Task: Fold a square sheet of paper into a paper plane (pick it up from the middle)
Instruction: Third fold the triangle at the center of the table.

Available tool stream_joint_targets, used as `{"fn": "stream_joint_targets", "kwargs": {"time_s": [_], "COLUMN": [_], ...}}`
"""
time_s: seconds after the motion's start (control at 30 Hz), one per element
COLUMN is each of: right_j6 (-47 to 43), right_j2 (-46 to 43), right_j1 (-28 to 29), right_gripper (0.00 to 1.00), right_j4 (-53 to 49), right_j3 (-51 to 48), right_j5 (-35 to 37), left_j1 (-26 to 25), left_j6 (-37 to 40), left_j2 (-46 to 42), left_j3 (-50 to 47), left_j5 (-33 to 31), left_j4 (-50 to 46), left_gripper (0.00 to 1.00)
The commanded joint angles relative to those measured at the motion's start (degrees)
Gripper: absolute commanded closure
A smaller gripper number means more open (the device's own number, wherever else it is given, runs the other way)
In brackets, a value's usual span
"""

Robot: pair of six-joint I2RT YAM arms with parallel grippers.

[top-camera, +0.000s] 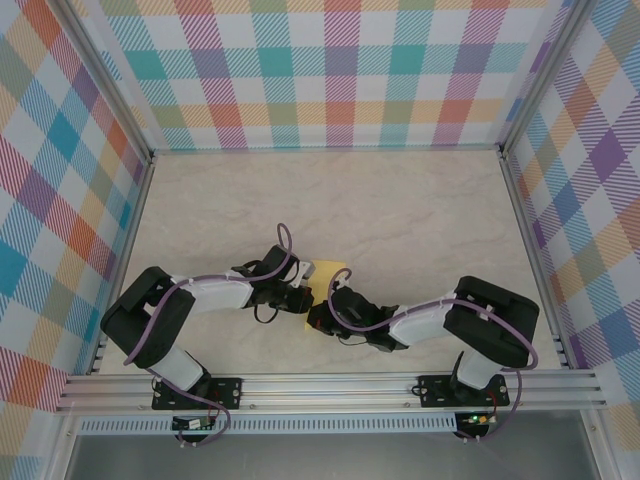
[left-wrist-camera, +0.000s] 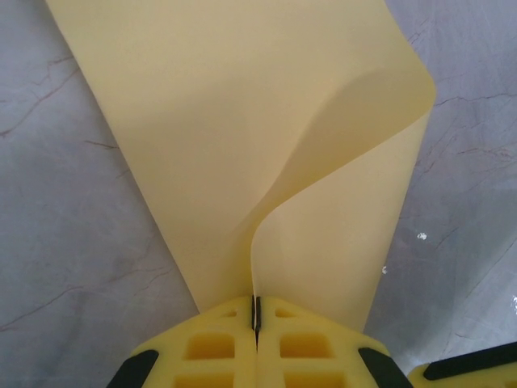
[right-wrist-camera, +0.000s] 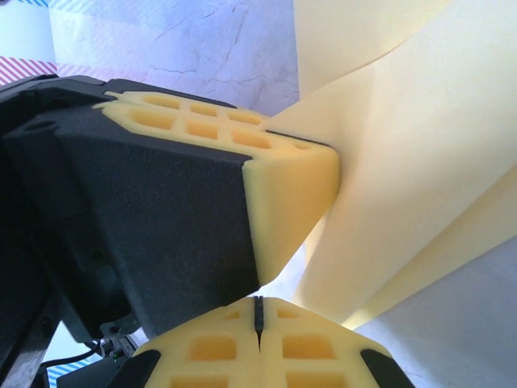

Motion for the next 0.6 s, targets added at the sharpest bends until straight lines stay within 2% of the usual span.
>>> {"fn": "stream_joint_targets", "kwargs": {"time_s": [0.0, 0.37, 0.57], "right_j6": [-1.6, -1.1, -2.3], "right_j2": [2.4, 6.1, 0.6], "right_j1": [-0.9, -1.7, -1.8], "right_gripper": [1.0, 1.0, 1.0], "right_j4": [2.6, 1.2, 0.4], "right_j3": [-0.3, -0.9, -1.3], "right_j5": [-0.7, -1.7, -2.2], "left_j1": [0.2, 0.2, 0.2], "left_j6": [1.2, 1.3, 1.4], "left_j2": [3.0, 3.2, 3.4], "left_j3": [-0.8, -0.7, -0.6], "left_j5": [-1.6, -1.7, -1.7], "left_j4": [-3.1, -3.1, -3.2], "left_gripper": [1.0, 1.0, 1.0]}}
